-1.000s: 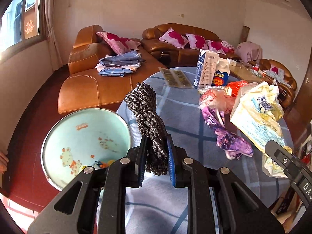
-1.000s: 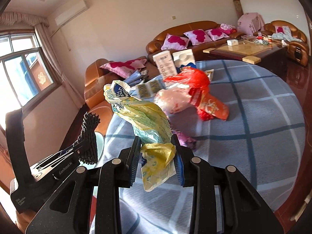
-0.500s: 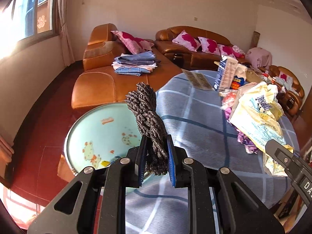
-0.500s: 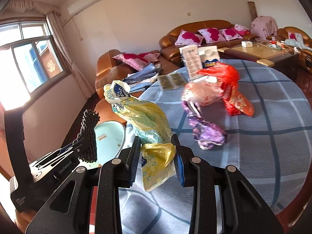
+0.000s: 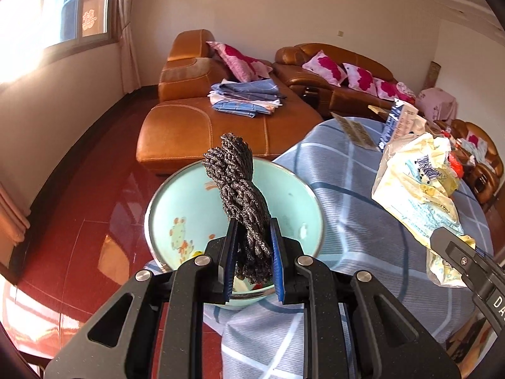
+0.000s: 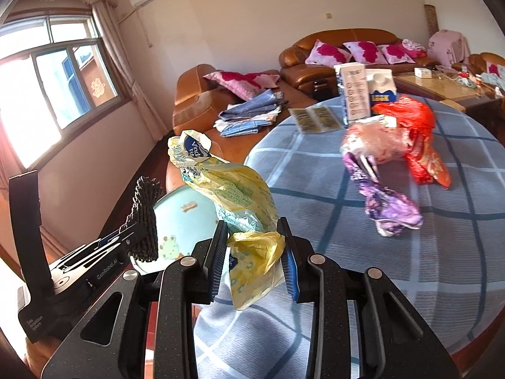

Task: Collect trash
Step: 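Carry scrubber and yellow bag over the blue bucket with both tools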

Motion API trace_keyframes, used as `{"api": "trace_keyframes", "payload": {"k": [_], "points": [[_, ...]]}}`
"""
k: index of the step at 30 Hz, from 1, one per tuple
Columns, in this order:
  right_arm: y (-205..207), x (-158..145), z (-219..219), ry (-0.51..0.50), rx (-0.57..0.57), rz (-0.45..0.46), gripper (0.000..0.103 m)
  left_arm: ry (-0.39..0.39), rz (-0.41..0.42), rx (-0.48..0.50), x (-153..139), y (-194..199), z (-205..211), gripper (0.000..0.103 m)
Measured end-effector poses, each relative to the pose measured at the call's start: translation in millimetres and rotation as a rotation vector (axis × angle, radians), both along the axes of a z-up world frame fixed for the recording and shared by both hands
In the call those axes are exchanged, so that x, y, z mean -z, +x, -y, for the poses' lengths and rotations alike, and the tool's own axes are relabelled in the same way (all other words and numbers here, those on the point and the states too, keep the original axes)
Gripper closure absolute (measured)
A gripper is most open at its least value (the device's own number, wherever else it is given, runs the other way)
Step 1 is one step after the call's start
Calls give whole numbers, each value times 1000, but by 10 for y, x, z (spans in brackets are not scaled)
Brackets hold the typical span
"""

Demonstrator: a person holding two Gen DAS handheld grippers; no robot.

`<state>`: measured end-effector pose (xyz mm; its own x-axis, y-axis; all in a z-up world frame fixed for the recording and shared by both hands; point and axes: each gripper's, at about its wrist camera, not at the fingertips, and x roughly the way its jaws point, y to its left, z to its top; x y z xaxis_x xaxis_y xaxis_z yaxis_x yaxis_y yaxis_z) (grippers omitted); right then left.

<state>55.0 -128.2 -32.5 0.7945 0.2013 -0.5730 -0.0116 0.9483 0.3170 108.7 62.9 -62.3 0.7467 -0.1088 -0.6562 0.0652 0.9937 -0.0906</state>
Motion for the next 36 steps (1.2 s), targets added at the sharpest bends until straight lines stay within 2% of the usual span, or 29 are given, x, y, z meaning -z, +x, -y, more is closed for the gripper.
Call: {"api": "trace_keyframes", "payload": {"k": [15,36], "points": [[349,78,-391,28,-66,-42,70,-5,-49,-52,157,148,-300,84],[1076,488,-725,64,-110,-173,68,7,-131,-68,469,505,-372,84]]}}
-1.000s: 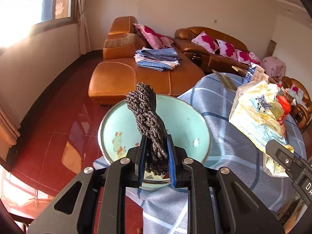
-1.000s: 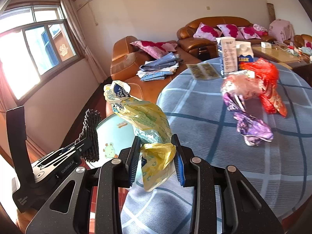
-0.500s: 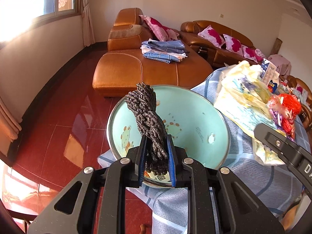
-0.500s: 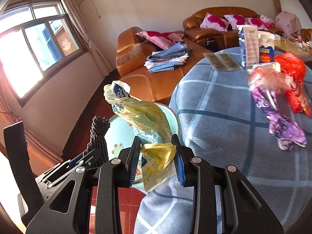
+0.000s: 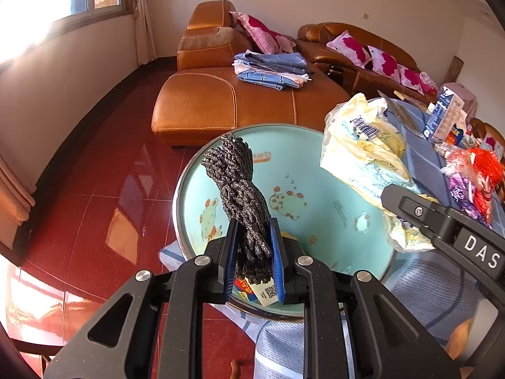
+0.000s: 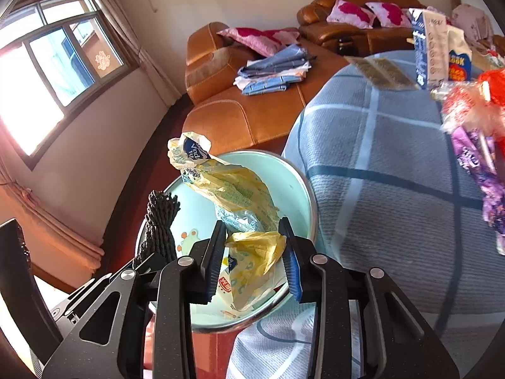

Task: Collect trash
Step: 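Carry scrubber and yellow bag over the blue bucket with both tools, then open both tools to drop scrubber and yellow bag into the bucket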

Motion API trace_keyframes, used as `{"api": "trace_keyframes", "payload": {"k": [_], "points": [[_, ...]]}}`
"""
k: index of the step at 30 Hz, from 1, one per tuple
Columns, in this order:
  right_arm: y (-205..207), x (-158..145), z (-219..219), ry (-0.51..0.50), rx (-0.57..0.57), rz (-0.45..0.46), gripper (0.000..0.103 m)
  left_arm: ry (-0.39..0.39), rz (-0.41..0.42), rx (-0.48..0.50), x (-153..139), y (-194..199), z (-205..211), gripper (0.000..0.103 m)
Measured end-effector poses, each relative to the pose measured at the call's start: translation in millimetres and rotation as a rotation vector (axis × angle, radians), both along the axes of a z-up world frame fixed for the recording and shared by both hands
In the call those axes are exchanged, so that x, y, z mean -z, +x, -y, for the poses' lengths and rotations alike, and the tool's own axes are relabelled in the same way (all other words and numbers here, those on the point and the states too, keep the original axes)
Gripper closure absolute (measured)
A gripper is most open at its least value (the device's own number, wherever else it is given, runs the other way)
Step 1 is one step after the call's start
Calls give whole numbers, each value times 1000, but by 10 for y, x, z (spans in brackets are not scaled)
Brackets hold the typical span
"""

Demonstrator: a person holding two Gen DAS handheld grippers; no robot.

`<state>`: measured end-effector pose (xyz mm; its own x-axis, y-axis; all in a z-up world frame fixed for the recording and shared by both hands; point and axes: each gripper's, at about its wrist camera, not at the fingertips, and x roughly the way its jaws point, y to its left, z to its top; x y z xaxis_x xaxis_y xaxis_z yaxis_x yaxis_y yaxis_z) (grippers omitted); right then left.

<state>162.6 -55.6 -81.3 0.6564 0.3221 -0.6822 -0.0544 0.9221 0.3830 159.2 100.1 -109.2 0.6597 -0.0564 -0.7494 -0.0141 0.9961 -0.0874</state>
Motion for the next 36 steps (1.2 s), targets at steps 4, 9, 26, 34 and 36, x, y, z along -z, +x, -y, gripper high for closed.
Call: {"api": "trace_keyframes", "payload": {"k": [4,9,26,34,36], "points": [[77,60,-26,2,-11,-10,62,0,-8,-1,31,42,-3,84],[118,94,-39,1,-16,-8,59,2,-16,-3,61,64,-17,84],[-227,-192,336,6,82,101,49,65,7,-50,-24,-5,69,20],[-509,-280,585,-29,144,151,28,70,43,-76,-211,-178,134,7],[-565,-285,667,-32,164,151,24,71,49,-69,-243,-218,183,6]]}}
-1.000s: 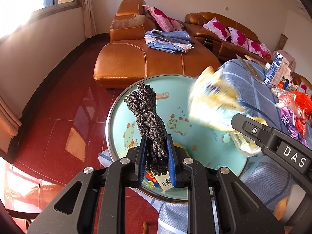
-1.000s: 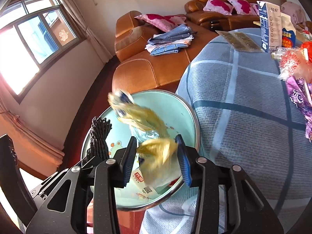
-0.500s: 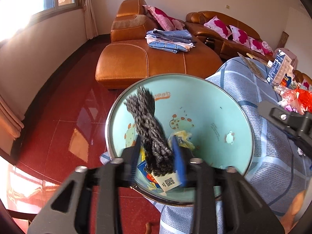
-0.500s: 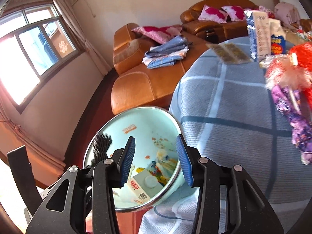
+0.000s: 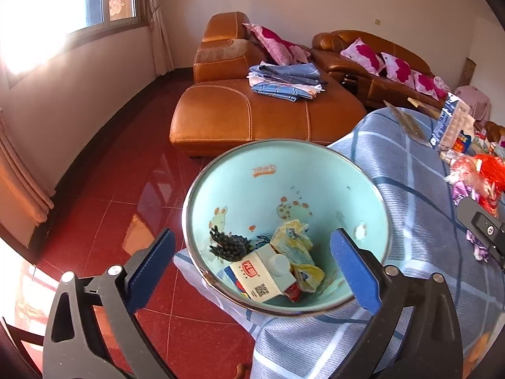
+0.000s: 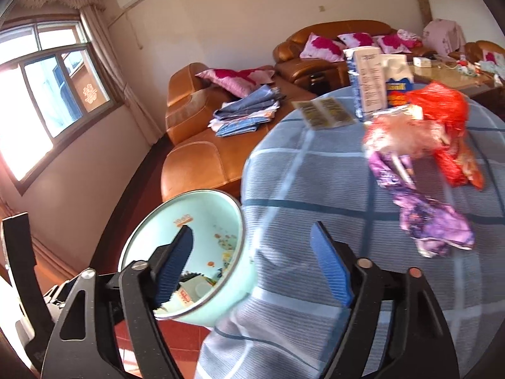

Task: Collect trash
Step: 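Open both tools to drop scrubber and yellow bag into the bucket, then grasp purple wrapper with left tool while right tool grasps red snack box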

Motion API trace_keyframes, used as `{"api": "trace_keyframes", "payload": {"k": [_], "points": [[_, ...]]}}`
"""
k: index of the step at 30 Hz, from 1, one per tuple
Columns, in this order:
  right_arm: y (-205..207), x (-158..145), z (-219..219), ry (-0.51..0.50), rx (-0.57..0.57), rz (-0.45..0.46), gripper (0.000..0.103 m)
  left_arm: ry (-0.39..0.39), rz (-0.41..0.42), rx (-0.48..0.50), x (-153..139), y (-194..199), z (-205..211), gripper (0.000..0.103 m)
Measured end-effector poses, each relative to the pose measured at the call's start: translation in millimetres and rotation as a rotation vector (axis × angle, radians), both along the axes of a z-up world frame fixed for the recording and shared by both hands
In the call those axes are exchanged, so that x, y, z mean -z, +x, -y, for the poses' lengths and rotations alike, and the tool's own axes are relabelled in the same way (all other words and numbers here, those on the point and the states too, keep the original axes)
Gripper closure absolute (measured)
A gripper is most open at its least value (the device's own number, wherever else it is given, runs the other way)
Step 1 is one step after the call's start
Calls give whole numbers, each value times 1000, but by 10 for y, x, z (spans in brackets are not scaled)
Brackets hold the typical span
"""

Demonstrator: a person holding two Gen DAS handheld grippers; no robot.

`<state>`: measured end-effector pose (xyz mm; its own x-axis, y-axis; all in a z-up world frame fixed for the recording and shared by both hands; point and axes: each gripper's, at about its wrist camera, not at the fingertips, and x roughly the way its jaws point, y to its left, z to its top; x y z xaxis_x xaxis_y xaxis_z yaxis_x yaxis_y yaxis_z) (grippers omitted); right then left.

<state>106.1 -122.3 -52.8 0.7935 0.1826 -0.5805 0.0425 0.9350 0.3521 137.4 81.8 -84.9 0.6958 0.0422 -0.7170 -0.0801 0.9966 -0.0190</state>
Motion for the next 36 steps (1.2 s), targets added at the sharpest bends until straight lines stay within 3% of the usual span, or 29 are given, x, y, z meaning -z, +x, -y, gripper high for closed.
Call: {"api": "trace_keyframes", "payload": {"k": [11,18,27,36], "points": [[-375,-90,407,-9,90,20,17,-8,21,73,-144,-222,382,6],[-608,-110,639,-87,206,52,17,-37,-15,142,-89,-307,653,6],[-759,38,1163,-58,285,-15,17,-28,-31,214,-4,-351,1021,6],[-849,107,1606,-73,363,-35,30,-14,-41,286,50,-268,1495,7]]}}
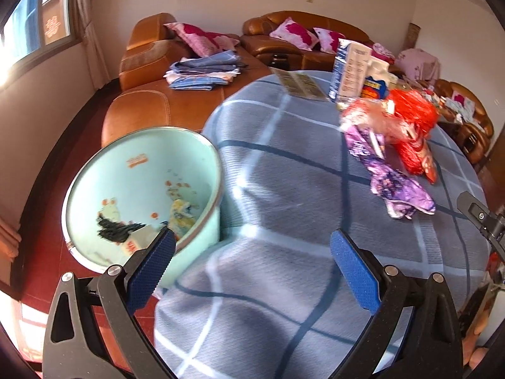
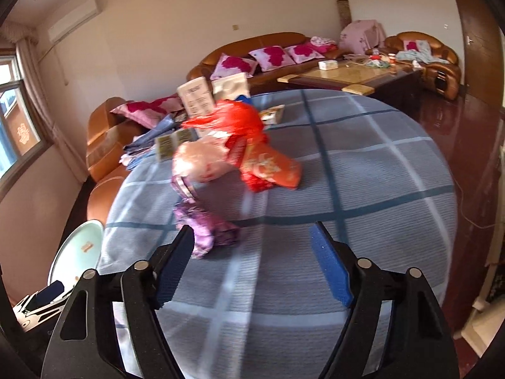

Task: Collect trash
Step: 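Grasp purple wrapper with left tool while right tool grasps red snack box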

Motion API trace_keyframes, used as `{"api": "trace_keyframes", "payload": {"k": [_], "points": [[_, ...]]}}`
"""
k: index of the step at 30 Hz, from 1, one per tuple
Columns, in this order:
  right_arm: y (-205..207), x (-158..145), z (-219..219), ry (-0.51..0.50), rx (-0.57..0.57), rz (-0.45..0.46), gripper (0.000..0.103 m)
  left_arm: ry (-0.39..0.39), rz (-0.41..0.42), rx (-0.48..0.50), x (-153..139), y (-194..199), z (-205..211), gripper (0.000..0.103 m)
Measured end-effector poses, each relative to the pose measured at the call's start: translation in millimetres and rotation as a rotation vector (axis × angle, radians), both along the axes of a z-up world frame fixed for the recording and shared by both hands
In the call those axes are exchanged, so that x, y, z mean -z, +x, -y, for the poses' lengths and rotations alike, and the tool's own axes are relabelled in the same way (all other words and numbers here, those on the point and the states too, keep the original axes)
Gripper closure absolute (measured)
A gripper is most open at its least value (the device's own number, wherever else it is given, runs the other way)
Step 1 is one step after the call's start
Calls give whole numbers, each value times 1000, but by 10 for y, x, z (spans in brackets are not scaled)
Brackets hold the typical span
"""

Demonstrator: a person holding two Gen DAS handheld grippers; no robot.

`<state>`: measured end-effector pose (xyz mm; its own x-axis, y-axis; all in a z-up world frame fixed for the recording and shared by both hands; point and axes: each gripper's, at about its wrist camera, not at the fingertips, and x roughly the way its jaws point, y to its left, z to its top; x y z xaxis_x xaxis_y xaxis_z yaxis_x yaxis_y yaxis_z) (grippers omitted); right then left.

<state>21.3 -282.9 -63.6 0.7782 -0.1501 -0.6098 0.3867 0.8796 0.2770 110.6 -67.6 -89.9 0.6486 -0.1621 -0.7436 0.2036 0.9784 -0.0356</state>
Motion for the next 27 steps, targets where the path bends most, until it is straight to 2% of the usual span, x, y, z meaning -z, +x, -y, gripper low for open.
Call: {"api": "trace_keyframes", "payload": {"k": [4,8,23,24,26,27], "points": [[-10,47,213,0,28,-19,41,-1,5,40,-9,65,284,10],[-23,97,395,20,49,-32,44,-6,16,77,-49,133,575,12],[-53,245,827,39,72,-82,44,-59,-55,103,65,436,1363,13],[-56,248,854,39,74,-85,44,-58,-63,105,95,455,1409,15],[-63,253,903,44,73,-87,44,-54,-76,123,152,453,1479,29],[-57,247,915,44,71,-88,44,-52,-87,139,194,459,1518,33]]}}
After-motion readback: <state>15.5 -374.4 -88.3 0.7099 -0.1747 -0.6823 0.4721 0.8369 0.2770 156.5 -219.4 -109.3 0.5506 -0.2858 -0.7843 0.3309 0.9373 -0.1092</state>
